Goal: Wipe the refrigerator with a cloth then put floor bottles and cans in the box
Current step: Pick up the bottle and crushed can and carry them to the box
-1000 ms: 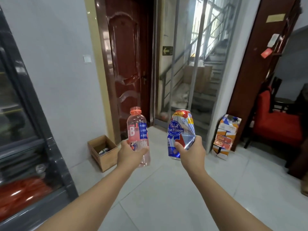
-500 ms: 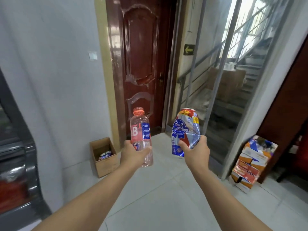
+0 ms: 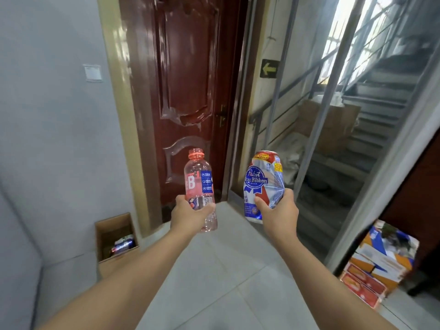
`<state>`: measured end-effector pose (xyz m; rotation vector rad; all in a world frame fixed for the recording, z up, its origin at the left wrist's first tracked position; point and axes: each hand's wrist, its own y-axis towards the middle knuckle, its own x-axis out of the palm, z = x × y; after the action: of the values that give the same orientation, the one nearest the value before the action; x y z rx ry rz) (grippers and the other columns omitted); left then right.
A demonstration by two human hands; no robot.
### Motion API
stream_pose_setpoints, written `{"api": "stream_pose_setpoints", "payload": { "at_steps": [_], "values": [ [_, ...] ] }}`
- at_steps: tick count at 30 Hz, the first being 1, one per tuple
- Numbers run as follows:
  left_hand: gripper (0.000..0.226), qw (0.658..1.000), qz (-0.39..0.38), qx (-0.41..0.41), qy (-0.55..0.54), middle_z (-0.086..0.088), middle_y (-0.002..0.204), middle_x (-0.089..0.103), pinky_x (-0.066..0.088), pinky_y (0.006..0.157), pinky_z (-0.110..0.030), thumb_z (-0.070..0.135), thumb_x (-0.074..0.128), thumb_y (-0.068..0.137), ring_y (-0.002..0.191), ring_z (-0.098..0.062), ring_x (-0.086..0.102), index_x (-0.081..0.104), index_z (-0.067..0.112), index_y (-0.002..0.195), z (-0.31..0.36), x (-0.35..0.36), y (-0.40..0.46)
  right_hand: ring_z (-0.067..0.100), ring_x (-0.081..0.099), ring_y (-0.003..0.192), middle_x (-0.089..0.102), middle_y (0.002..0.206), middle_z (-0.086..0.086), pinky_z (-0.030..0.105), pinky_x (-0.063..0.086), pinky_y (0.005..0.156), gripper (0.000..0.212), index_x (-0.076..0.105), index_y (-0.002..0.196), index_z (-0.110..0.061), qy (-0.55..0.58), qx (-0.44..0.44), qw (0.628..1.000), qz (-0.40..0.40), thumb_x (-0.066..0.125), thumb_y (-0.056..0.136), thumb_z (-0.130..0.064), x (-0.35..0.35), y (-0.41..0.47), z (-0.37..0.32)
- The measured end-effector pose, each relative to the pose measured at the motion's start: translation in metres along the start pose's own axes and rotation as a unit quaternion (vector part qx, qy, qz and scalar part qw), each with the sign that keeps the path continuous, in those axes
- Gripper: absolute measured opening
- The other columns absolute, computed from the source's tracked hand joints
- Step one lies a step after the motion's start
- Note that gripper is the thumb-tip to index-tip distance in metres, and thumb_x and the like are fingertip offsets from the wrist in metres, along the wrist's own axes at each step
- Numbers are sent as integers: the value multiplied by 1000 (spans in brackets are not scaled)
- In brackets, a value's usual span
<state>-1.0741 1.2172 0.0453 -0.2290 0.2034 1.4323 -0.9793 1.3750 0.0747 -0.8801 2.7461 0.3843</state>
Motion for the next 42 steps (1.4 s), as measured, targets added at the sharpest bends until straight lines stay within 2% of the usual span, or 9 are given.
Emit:
{"api": "stream_pose_setpoints", "payload": {
  "at_steps": [5, 8, 12, 20, 23, 25, 27, 30, 42],
  "values": [
    [58, 1000, 16, 1, 19, 0, 104, 59, 53, 78, -36, 36, 79, 69, 86, -18, 61, 38, 20, 107, 18, 34, 80, 9, 57, 86, 60, 115, 4, 11, 44, 52, 42, 39, 107, -21, 6, -1, 1000, -20, 71, 80, -23, 34, 87, 7],
    [62, 1000, 27, -7, 11, -2, 107, 58, 54, 85, -45, 36, 80, 68, 92, -20, 63, 36, 21, 110, 19, 54, 126, 12, 59, 93, 59, 118, 6, 21, 50, 63, 45, 42, 115, -15, 15, -1, 999, -45, 71, 81, -23, 60, 135, 10],
    [64, 997, 77, -12, 9, -3, 110, 62, 53, 85, -40, 35, 81, 67, 91, -18, 63, 43, 17, 115, 19, 85, 187, 18, 61, 102, 58, 121, 7, 29, 53, 74, 49, 42, 120, -13, 12, -13, 997, -78, 70, 81, -23, 94, 206, 16],
    [56, 981, 185, -60, 11, 7, 95, 56, 38, 57, -17, 36, 78, 71, 71, -2, 54, 40, 21, 110, 44, 142, 275, 19, 62, 100, 58, 119, 6, 32, 54, 77, 51, 41, 119, -15, 8, -51, 984, -173, 72, 80, -25, 157, 354, 29],
    [53, 976, 207, -71, 15, 14, 84, 51, 36, 53, -15, 34, 77, 72, 69, 3, 50, 36, 24, 105, 51, 149, 299, 12, 59, 90, 59, 114, 6, 23, 51, 65, 50, 42, 116, -13, 20, -71, 975, -211, 73, 80, -25, 185, 390, 31],
    [53, 971, 225, -79, 19, 15, 84, 52, 42, 57, -19, 34, 77, 72, 72, -1, 54, 36, 25, 104, 54, 149, 315, 9, 56, 85, 57, 109, 3, 14, 44, 56, 49, 41, 114, -14, 21, -81, 968, -235, 73, 80, -27, 206, 408, 29],
    [53, 965, 245, -93, 16, 7, 92, 57, 53, 73, -32, 34, 77, 72, 82, -12, 61, 38, 24, 106, 53, 148, 333, 9, 56, 84, 55, 104, -1, 11, 43, 53, 46, 40, 111, -17, 24, -90, 962, -257, 73, 80, -28, 229, 423, 29],
    [63, 958, 265, -112, 12, -1, 107, 59, 53, 88, -43, 33, 77, 72, 94, -22, 62, 39, 16, 119, 49, 144, 362, 9, 58, 83, 53, 100, -5, 10, 44, 51, 44, 38, 105, -20, 31, -101, 951, -289, 73, 79, -26, 264, 443, 27],
    [62, 929, 342, -134, -39, -5, 117, 57, 53, 88, -40, 29, 75, 76, 98, -23, 62, 36, 16, 122, 31, 97, 496, 13, 61, 86, 61, 108, 5, 8, 40, 48, 48, 46, 112, -12, 31, -149, 917, -370, 76, 77, -24, 427, 508, -8]
  ]
}}
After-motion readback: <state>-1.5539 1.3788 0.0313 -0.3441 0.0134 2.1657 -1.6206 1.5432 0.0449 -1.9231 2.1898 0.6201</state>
